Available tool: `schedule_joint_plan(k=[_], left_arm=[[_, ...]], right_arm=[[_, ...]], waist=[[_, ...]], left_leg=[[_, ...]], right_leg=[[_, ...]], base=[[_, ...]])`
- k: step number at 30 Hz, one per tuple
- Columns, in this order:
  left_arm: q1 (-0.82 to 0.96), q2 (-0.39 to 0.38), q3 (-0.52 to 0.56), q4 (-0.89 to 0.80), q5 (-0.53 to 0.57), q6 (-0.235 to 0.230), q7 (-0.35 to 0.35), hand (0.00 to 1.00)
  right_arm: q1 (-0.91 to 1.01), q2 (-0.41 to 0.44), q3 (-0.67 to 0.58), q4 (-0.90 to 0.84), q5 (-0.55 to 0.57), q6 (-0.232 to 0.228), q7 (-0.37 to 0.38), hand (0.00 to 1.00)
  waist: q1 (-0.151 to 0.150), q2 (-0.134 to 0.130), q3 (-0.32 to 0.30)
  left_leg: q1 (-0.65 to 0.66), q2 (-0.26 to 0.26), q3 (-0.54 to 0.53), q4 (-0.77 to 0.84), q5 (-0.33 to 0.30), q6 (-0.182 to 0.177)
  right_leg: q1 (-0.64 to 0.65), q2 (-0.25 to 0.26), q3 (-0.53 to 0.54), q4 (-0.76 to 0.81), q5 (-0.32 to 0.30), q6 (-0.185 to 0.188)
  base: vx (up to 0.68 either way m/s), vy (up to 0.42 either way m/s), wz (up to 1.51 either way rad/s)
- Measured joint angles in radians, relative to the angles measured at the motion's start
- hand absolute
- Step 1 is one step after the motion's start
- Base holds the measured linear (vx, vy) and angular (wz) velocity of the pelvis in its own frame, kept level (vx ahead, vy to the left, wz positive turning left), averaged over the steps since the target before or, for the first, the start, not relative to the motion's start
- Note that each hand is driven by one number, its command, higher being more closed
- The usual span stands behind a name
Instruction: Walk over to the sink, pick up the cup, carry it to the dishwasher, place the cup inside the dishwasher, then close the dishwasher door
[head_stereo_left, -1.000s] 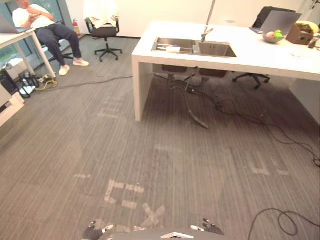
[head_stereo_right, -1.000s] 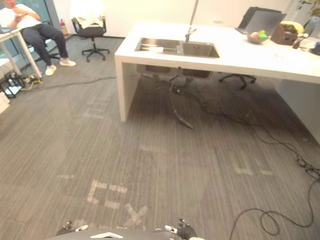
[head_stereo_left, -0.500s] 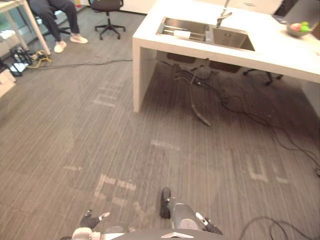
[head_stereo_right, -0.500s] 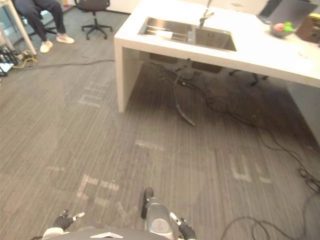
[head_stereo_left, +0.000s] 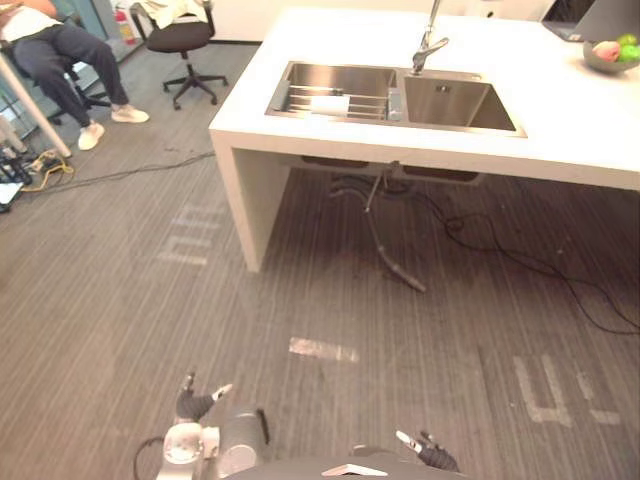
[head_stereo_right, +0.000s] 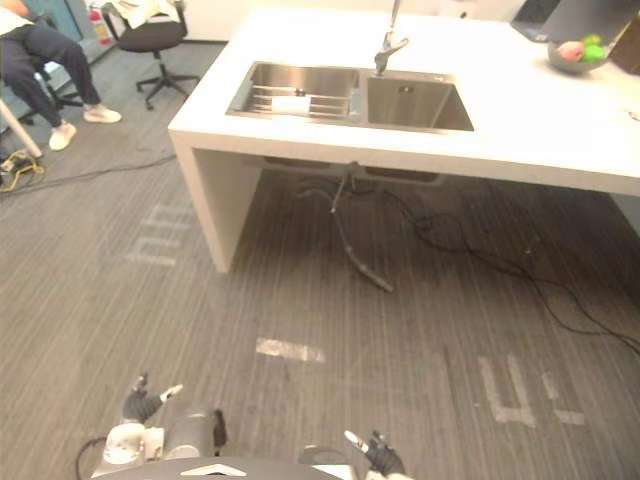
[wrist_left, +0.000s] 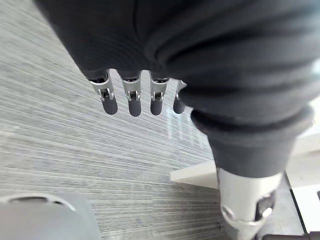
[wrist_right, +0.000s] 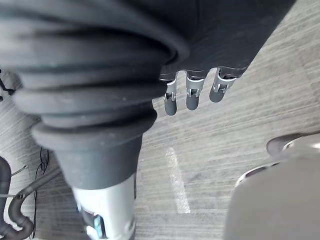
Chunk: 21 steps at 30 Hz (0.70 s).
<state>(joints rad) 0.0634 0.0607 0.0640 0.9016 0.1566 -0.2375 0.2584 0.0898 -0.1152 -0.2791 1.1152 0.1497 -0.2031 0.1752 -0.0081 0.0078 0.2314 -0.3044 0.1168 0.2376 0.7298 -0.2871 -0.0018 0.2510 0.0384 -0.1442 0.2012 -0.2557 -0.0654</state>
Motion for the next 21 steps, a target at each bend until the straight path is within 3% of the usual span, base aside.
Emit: schedule_joint_plan(k=[1,2,3,4,6,8,9,10,11,12,13,14,15,16,18,21], left_arm=[[0.001,-0.006,-0.048,-0.04,0.006,-0.003,0.01,0.0],[0.006,-0.007,-0.086,-0.09,0.008,-0.003,0.031,0.0],[0.005,-0.009,-0.115,-0.147,0.019,-0.002,0.055,0.0],[-0.028,-0.013,-0.15,-0.21,0.038,-0.002,0.094,0.0],[-0.107,-0.019,-0.198,-0.323,0.086,0.001,0.138,0.0],[-0.14,-0.015,-0.264,-0.533,0.15,0.027,0.148,0.0],[-0.15,-0.011,-0.275,-0.574,0.157,0.029,0.145,0.0],[-0.178,-0.001,-0.293,-0.641,0.163,0.037,0.138,0.0],[-0.204,0.013,-0.304,-0.701,0.175,0.049,0.122,0.0],[-0.215,0.018,-0.308,-0.733,0.185,0.059,0.113,0.0],[-0.231,0.027,-0.317,-0.79,0.202,0.081,0.101,0.0],[-0.235,0.033,-0.319,-0.819,0.204,0.092,0.1,0.0],[-0.235,0.041,-0.325,-0.86,0.226,0.11,0.1,0.0],[-0.237,0.044,-0.339,-0.883,0.246,0.131,0.109,0.0],[-0.263,0.055,-0.355,-0.895,0.279,0.146,0.123,0.0],[-0.326,0.071,-0.349,-0.896,0.298,0.155,0.153,0.0]], right_arm=[[-0.006,0.002,0.0,-0.003,0.0,-0.002,0.0,0.0],[-0.01,0.002,0.0,-0.003,0.0,-0.008,-0.001,0.0],[-0.016,0.004,0.002,-0.003,-0.001,-0.011,-0.003,0.0],[-0.026,0.021,0.006,-0.002,-0.003,-0.009,-0.005,0.0],[-0.038,0.019,0.0,-0.001,-0.012,0.001,-0.013,0.0],[-0.033,0.014,-0.004,0.001,-0.022,0.042,-0.025,0.0],[-0.027,0.014,-0.012,0.001,-0.022,0.051,-0.027,0.0],[-0.012,0.015,-0.026,0.002,-0.03,0.063,-0.028,0.0],[-0.001,0.015,-0.055,0.009,-0.04,0.078,-0.027,0.0],[0.004,0.015,-0.066,0.012,-0.04,0.081,-0.025,0.0],[0.019,0.02,-0.095,0.013,-0.039,0.079,-0.021,0.0],[0.027,0.025,-0.114,0.008,-0.039,0.072,-0.018,0.0],[0.035,0.024,-0.128,0.001,-0.039,0.066,-0.009,0.0],[0.047,0.027,-0.127,0.0,-0.04,0.051,-0.005,0.0],[0.057,0.037,-0.13,0.001,-0.039,0.03,-0.004,0.0],[0.068,0.05,-0.136,0.001,-0.041,0.006,-0.006,0.0]], waist=[[0.001,0.004,0.001],[0.011,0.007,0.001],[0.022,0.011,-0.002],[0.012,-0.008,0.001],[-0.001,-0.008,0.011],[0.009,-0.01,0.011],[0.009,-0.012,0.008],[0.01,-0.015,-0.003],[0.014,-0.019,-0.012],[0.016,-0.02,-0.013],[0.023,-0.021,-0.013],[0.025,-0.023,-0.014],[0.016,-0.018,-0.015],[0.004,-0.008,-0.021],[-0.014,-0.007,-0.024],[-0.035,-0.009,-0.024]], left_leg=[[0.005,-0.031,0.007,-0.248,0.105,0.002],[0.015,-0.04,-0.007,-0.407,0.213,0.004],[0.034,-0.058,-0.001,-0.45,0.34,0.01],[0.023,-0.092,0.0,-0.435,0.337,0.064],[-0.036,-0.107,-0.014,-0.35,0.28,0.09],[-0.025,-0.137,-0.006,-0.287,0.192,0.114],[-0.016,-0.148,-0.003,-0.276,0.171,0.119],[0.005,-0.173,0.001,-0.258,0.131,0.133],[0.034,-0.197,0.001,-0.25,0.09,0.149],[0.053,-0.205,0.002,-0.249,0.073,0.152],[0.103,-0.22,0.001,-0.251,0.045,0.148],[0.133,-0.23,-0.001,-0.255,0.033,0.144],[0.202,-0.236,-0.006,-0.274,0.013,0.142],[0.272,-0.228,-0.019,-0.303,0.009,0.143],[0.364,-0.215,-0.046,-0.356,0.007,0.138],[0.459,-0.182,-0.097,-0.421,-0.006,0.108]], right_leg=[[0.025,-0.015,0.01,0.001,-0.024,0.032],[0.043,-0.022,0.031,-0.003,-0.052,0.029],[0.067,-0.037,0.051,-0.014,-0.094,0.045],[0.068,-0.057,0.068,-0.031,-0.101,0.05],[0.055,-0.072,0.079,-0.027,-0.073,0.057],[0.029,-0.107,0.077,0.108,-0.081,0.073],[0.018,-0.118,0.075,0.162,-0.083,0.086],[-0.018,-0.149,0.07,0.295,-0.077,0.138],[-0.08,-0.187,0.066,0.472,-0.03,0.205],[-0.119,-0.208,0.064,0.575,0.022,0.231],[-0.21,-0.262,0.044,0.784,0.16,0.238],[-0.257,-0.292,0.023,0.901,0.171,0.206],[-0.33,-0.331,-0.015,1.068,0.142,0.131],[-0.387,-0.321,-0.044,1.128,0.101,0.102],[-0.465,-0.284,-0.072,1.08,0.033,0.099],[-0.558,-0.257,-0.15,0.816,-0.024,0.098]], base=[[0.46,0.135,-0.55],[0.47,0.166,-0.77],[0.59,0.225,-0.56],[0.48,0.195,-0.06],[0.47,0.258,0.38],[0.43,0.224,0.12],[0.42,0.164,0.12],[0.44,0.159,0.19],[0.45,0.156,0.16],[0.44,0.148,0.02],[0.35,0.108,-0.09],[0.43,0.117,-0.12],[0.43,0.088,-0.01],[0.44,0.069,0.11],[0.46,-0.029,0.35],[0.43,-0.142,0.44]])
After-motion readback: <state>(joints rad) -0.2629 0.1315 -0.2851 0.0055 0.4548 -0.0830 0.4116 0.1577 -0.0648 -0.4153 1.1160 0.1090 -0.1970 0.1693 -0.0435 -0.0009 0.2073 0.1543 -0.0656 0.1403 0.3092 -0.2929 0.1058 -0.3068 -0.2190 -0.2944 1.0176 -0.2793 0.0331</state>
